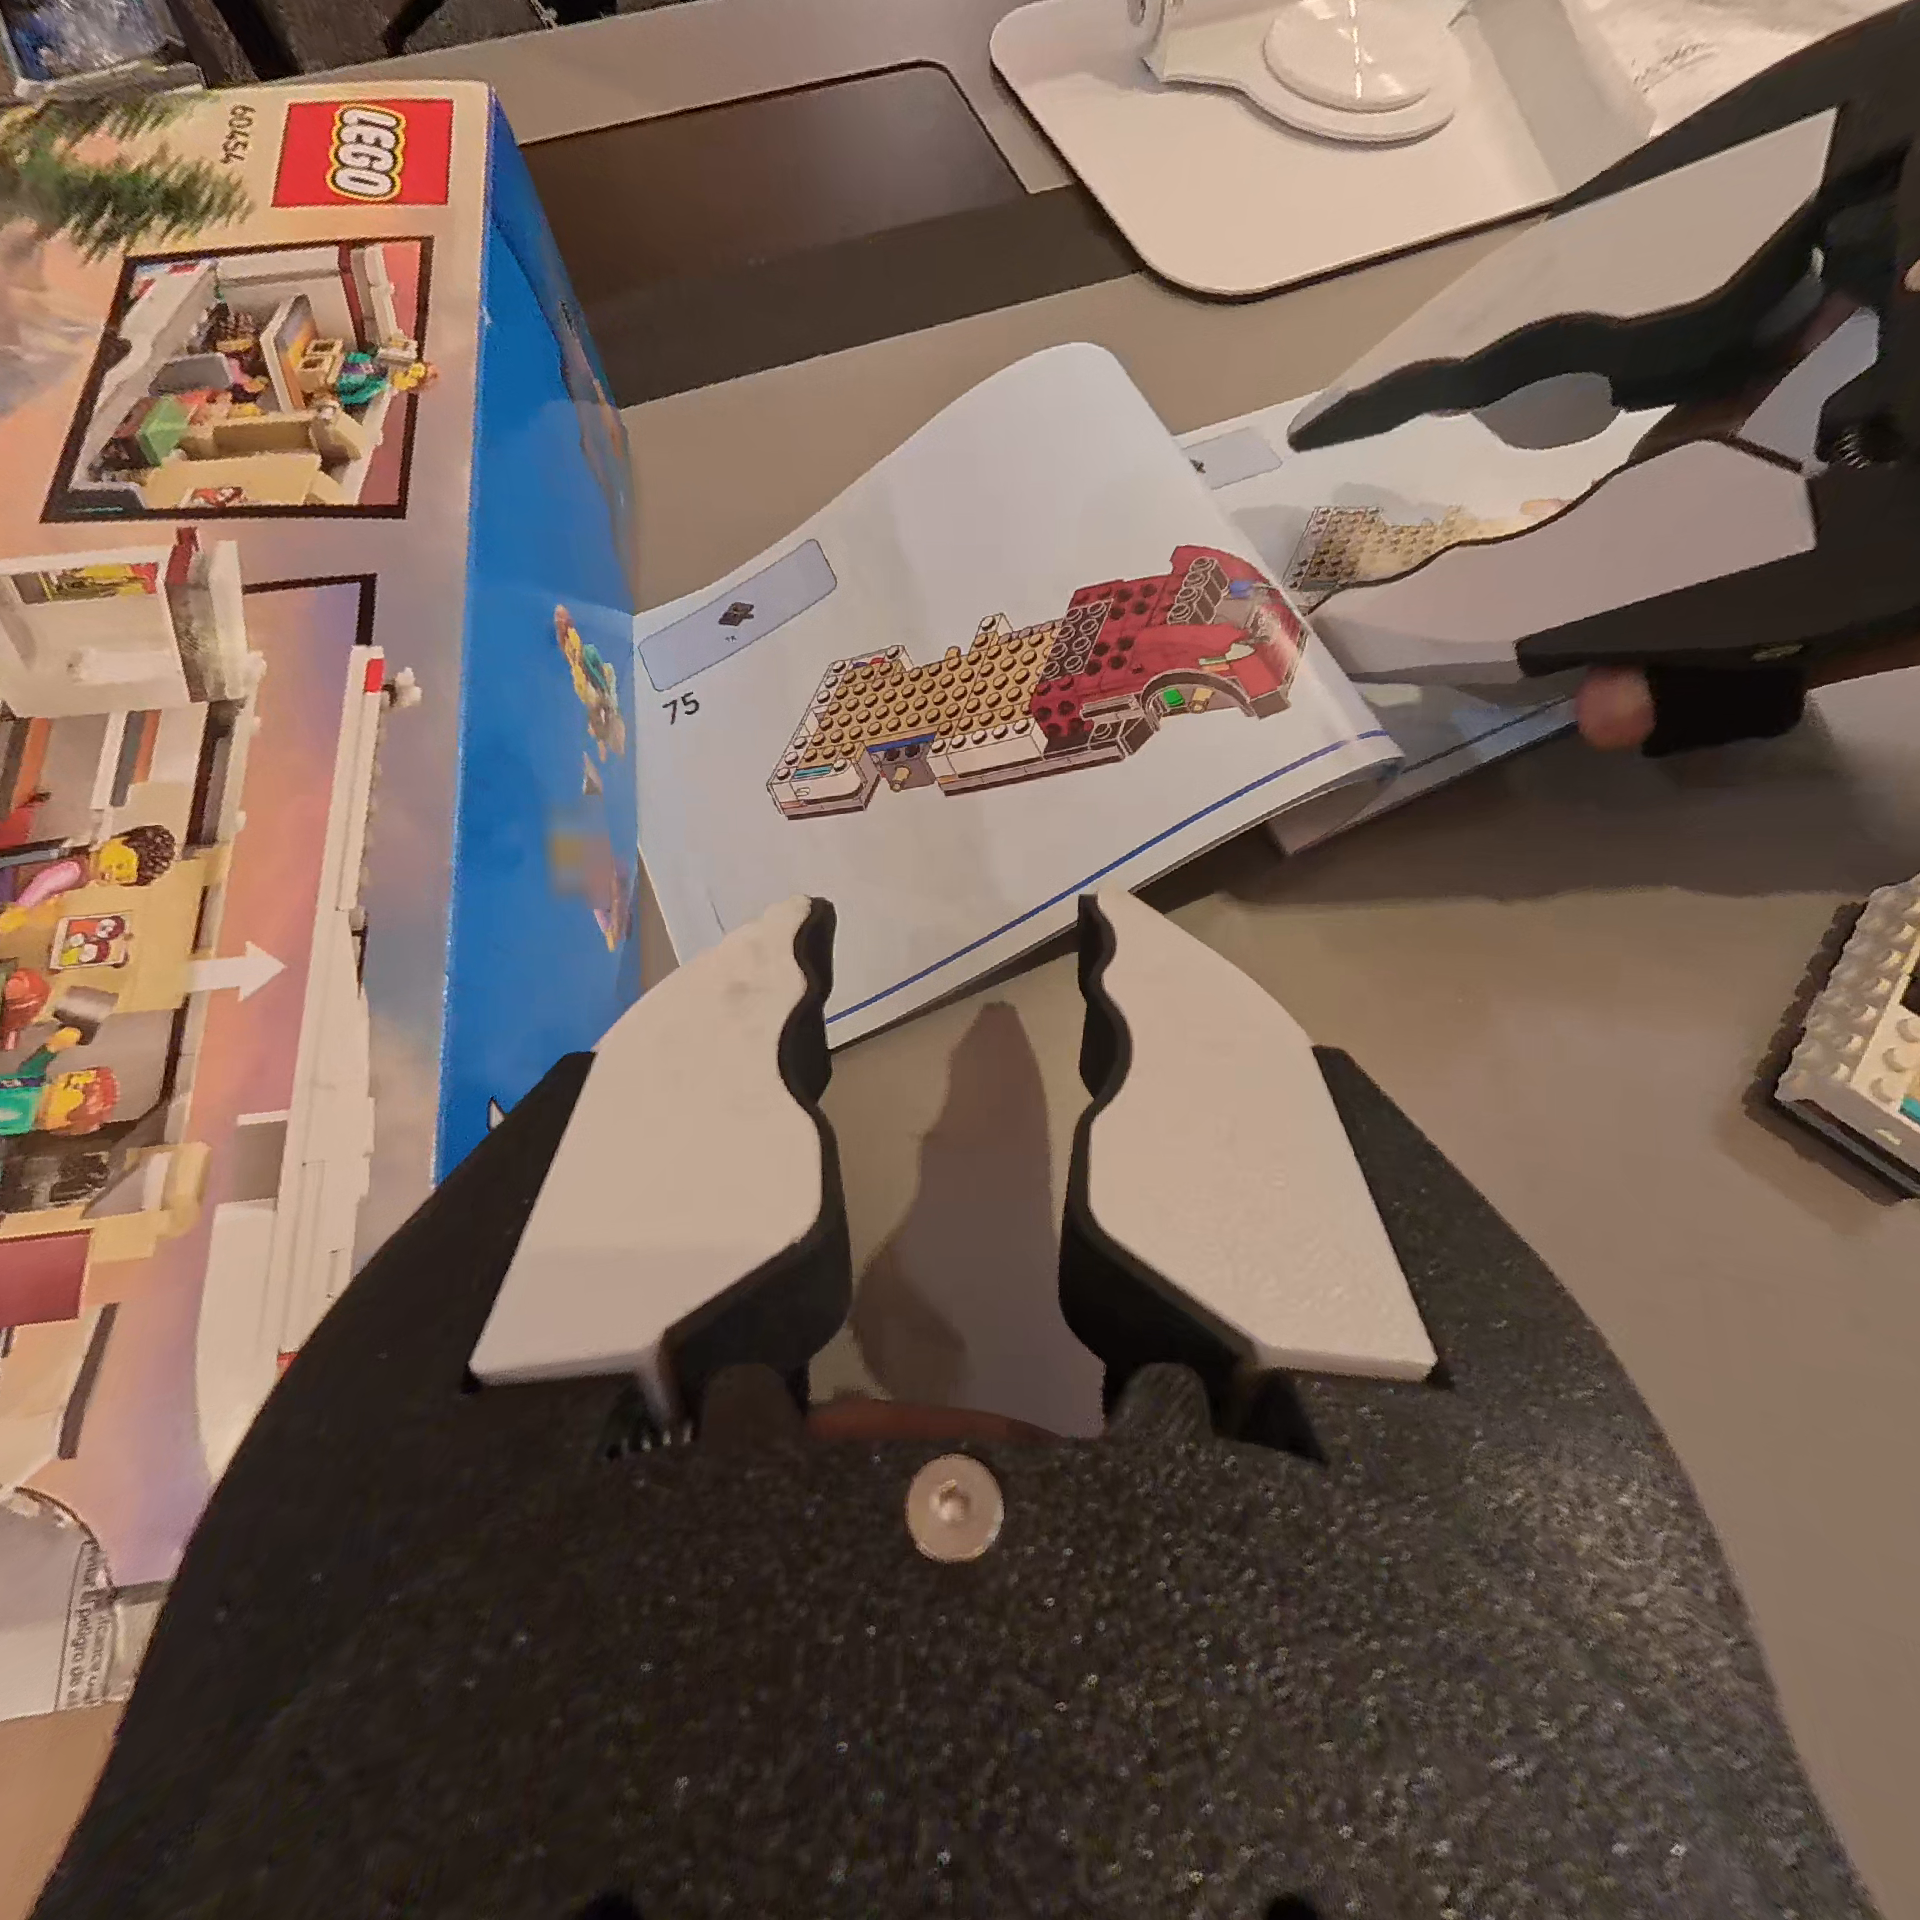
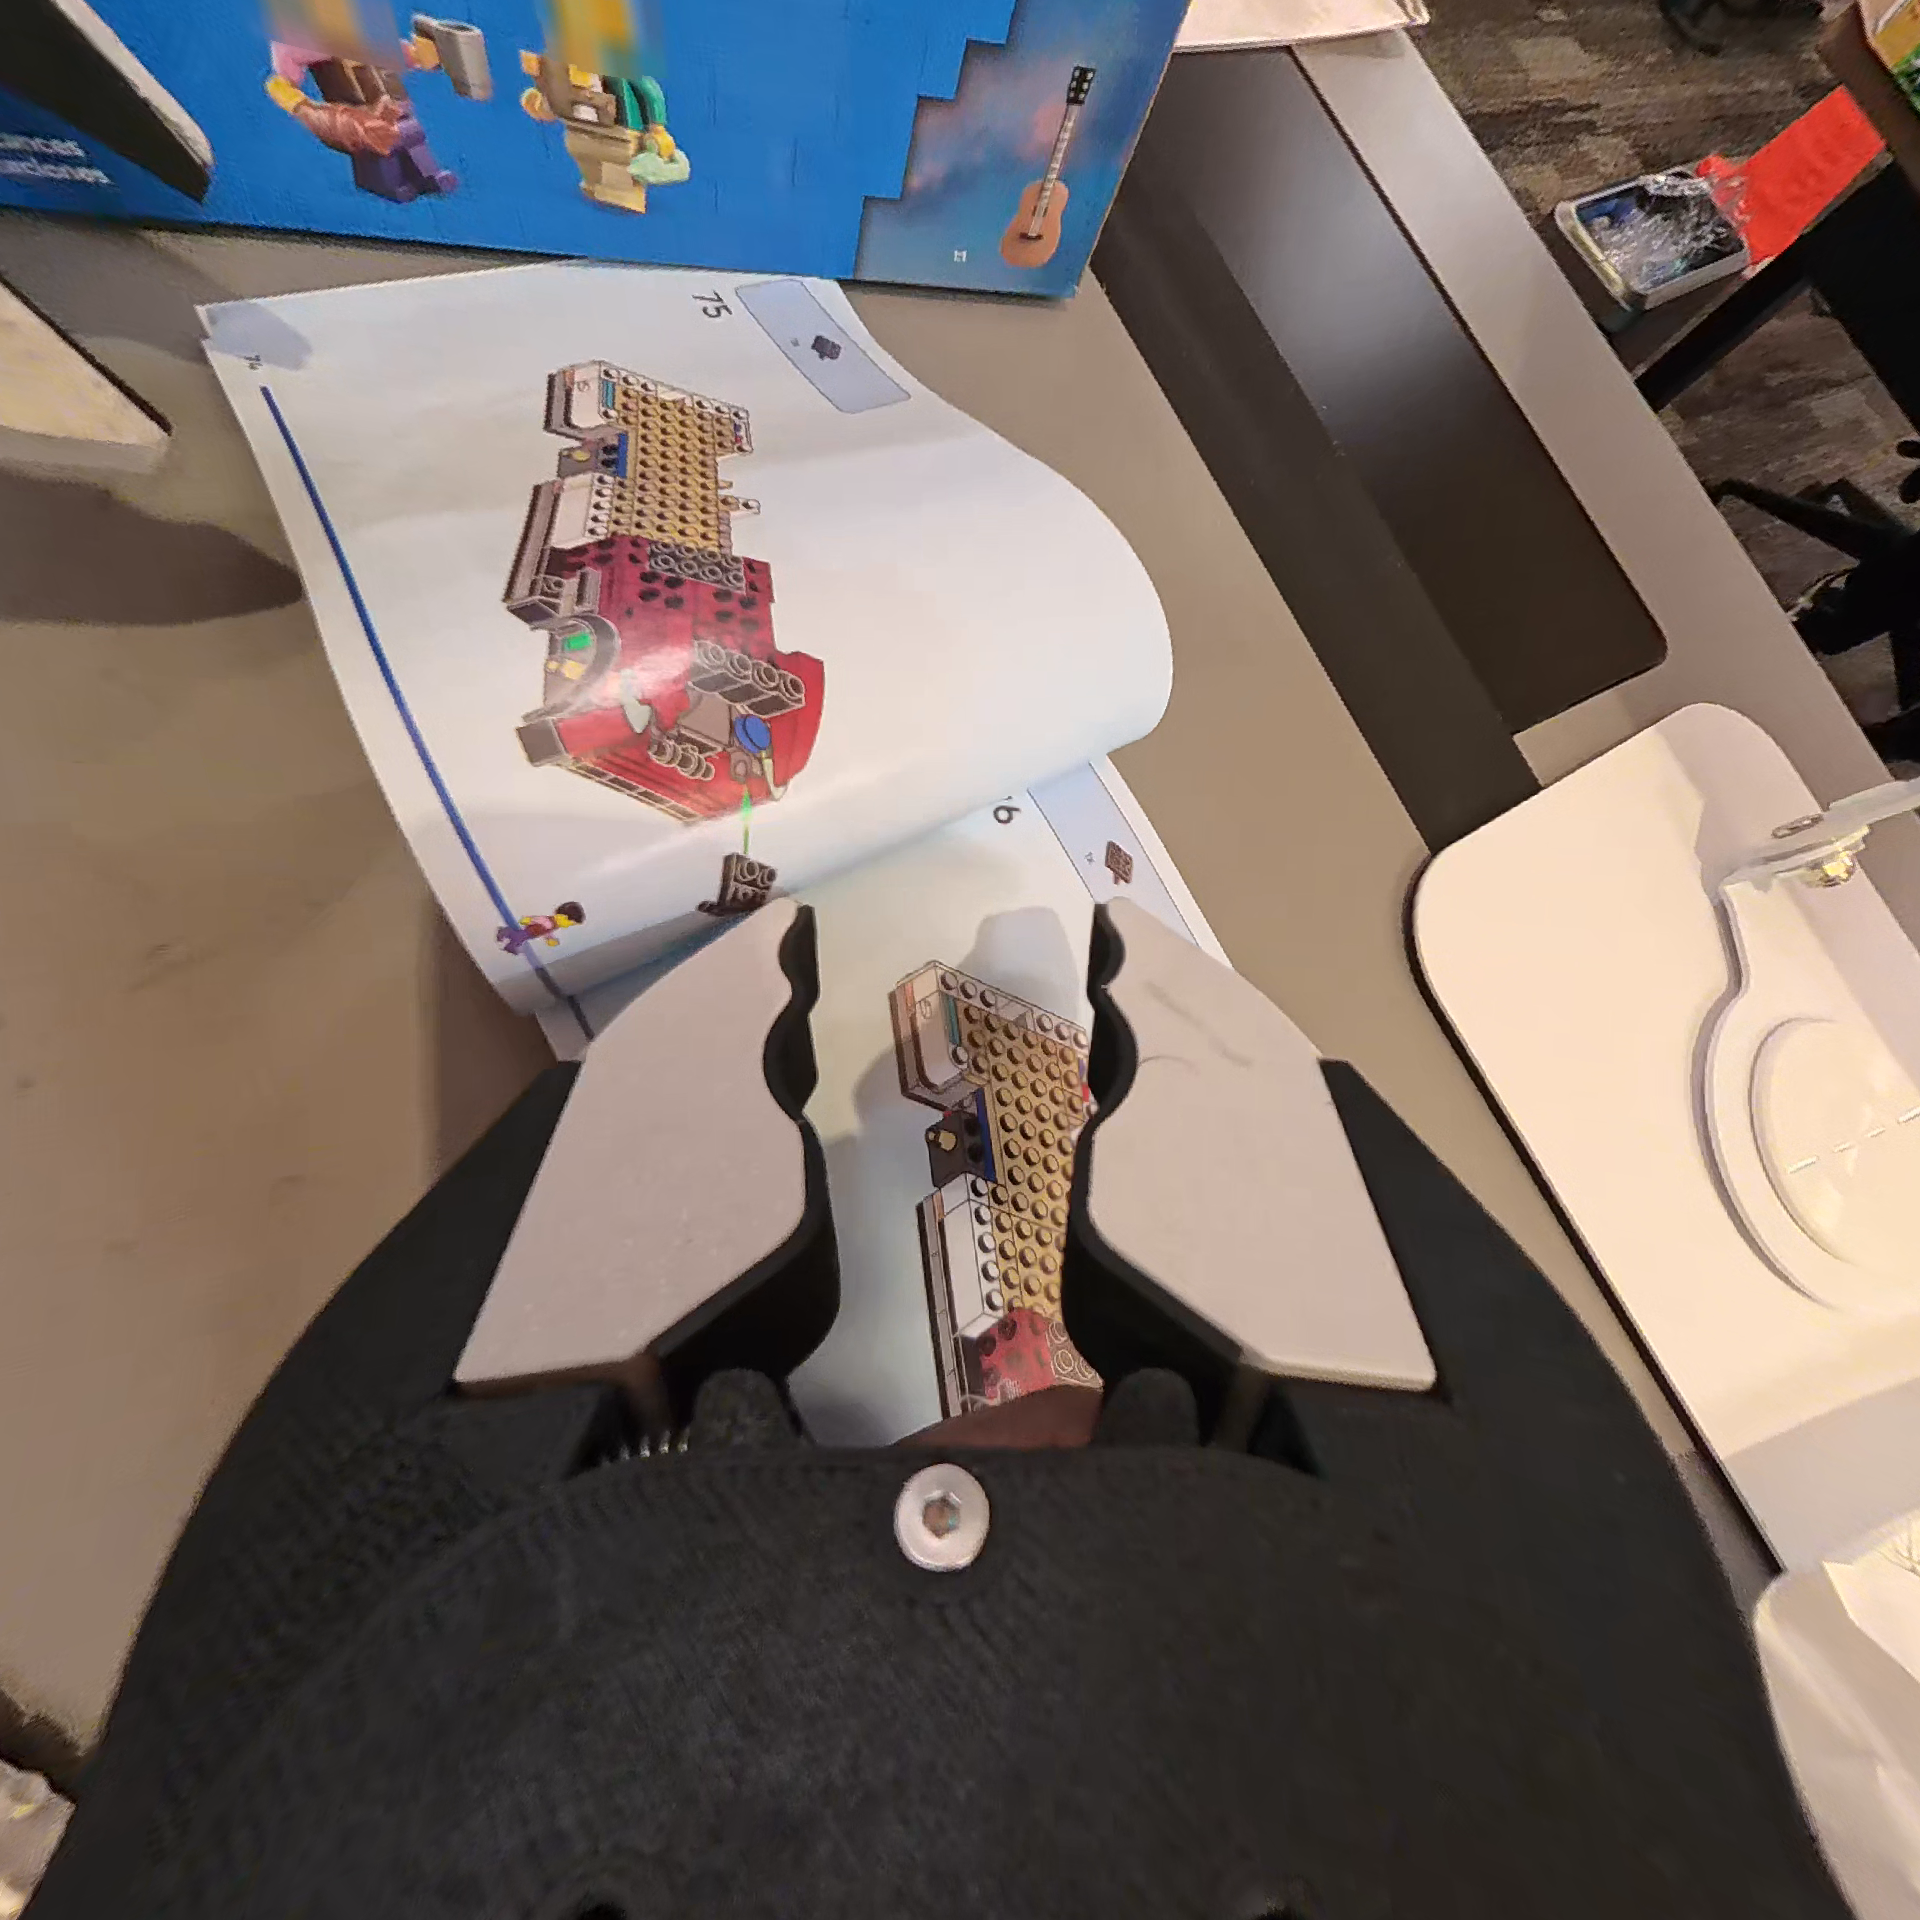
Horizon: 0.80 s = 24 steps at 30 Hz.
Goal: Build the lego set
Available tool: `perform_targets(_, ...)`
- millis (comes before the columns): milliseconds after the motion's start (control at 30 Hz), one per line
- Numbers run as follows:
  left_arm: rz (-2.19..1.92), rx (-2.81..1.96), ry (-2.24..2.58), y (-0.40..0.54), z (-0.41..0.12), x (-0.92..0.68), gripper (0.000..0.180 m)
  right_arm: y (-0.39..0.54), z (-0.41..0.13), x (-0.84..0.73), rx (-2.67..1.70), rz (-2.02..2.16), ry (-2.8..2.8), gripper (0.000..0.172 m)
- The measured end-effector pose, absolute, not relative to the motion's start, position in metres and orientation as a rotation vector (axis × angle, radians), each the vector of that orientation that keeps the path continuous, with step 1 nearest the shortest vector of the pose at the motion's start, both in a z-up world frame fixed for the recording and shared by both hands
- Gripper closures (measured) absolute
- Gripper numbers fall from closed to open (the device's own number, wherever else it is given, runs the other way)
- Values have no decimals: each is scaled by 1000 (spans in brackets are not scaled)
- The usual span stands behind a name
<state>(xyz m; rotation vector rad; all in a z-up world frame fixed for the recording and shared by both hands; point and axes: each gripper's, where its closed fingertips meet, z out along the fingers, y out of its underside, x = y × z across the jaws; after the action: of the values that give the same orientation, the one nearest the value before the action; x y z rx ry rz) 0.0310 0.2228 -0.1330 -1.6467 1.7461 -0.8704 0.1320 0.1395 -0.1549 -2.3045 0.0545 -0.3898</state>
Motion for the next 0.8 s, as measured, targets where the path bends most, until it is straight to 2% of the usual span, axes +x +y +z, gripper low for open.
perform_targets(800,-919,-1546,1784,206,-139,41,130,44,-140,98,-2141,-448,146,126)
